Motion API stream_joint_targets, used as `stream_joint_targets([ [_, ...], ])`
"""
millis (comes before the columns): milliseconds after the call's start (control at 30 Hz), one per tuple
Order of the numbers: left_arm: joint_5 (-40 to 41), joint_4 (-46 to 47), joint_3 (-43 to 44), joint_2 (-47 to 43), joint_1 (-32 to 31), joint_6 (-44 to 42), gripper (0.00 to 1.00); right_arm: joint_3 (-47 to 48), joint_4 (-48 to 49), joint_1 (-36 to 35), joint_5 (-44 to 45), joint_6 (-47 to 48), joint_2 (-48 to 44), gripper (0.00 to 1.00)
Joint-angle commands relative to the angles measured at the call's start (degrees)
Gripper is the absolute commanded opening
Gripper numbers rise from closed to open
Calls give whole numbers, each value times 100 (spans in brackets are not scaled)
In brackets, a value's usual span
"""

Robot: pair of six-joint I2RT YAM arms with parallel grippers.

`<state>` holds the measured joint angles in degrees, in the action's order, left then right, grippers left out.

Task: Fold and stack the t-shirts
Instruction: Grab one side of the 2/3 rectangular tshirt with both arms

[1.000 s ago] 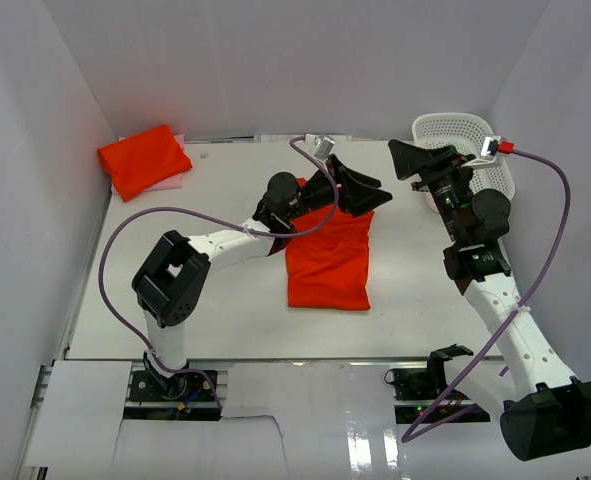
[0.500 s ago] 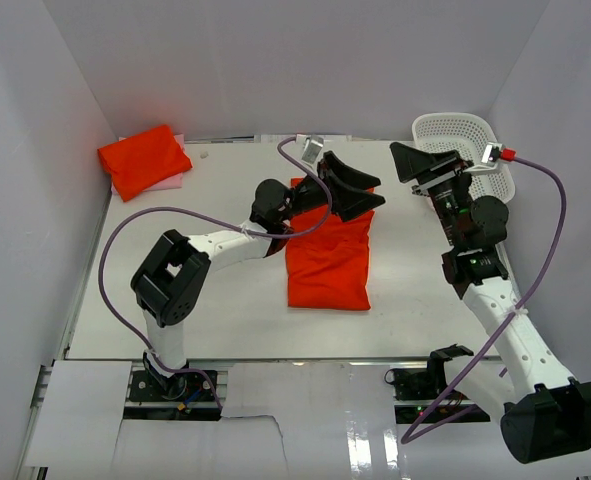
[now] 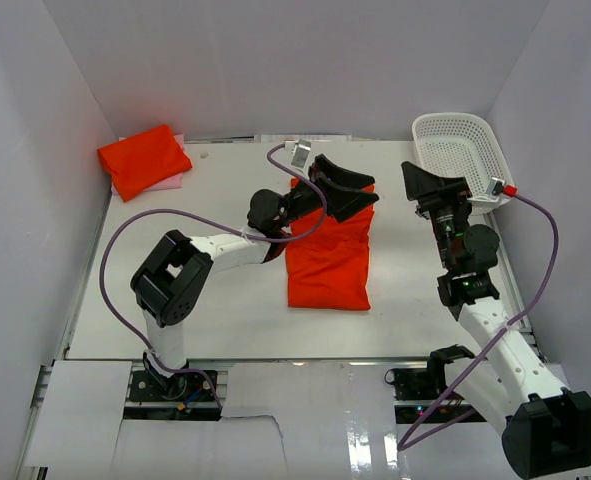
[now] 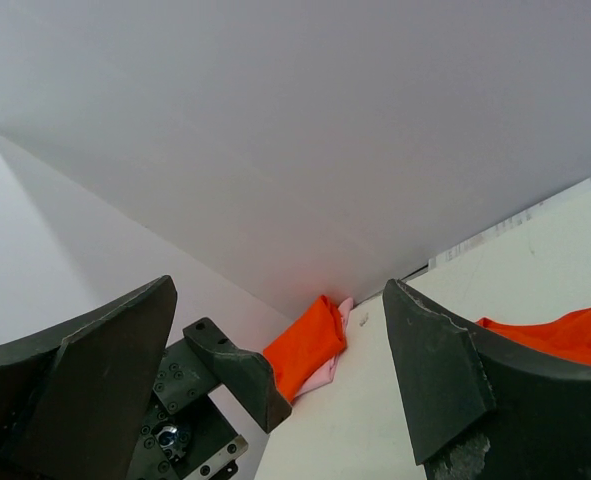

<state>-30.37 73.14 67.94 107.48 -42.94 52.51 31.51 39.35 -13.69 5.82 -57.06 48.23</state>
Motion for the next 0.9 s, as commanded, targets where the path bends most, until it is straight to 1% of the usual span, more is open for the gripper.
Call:
stream_joint_targets([
  [0,277,219,-36,-280,49,49,98,400,371,-19,112,-130,212,90],
  [267,339,157,-176,-394,180,22,98,497,565,-19,-64,-358,644,90],
  [367,321,130,-255,-500,198,-4,98,400,898,-19,-204,-429,714,90],
  [533,242,-178,-273,-649,198,-48,98,146,1100,-28,-205,-648,653,90],
  [600,251,-213,-264,-641,207,-31,98,119,1040,-37,-143,-649,574,90],
  [667,233,-195,-281,-623,198,48,98,154,760,-46,-82,-623,521,90],
  [733,295,23,-395,-588,198,101,98,189,1204,-54,-256,-439,626,90],
  [767,304,129,-422,-588,215,101,98,285,1215,-54,-379,-473,809,90],
  [833,365,-203,-370,-693,268,-3,98,435,1101,-54,-459,-543,995,90],
  [867,339,-178,-361,-685,286,5,98,435,1197,-54,-503,-622,1074,90],
])
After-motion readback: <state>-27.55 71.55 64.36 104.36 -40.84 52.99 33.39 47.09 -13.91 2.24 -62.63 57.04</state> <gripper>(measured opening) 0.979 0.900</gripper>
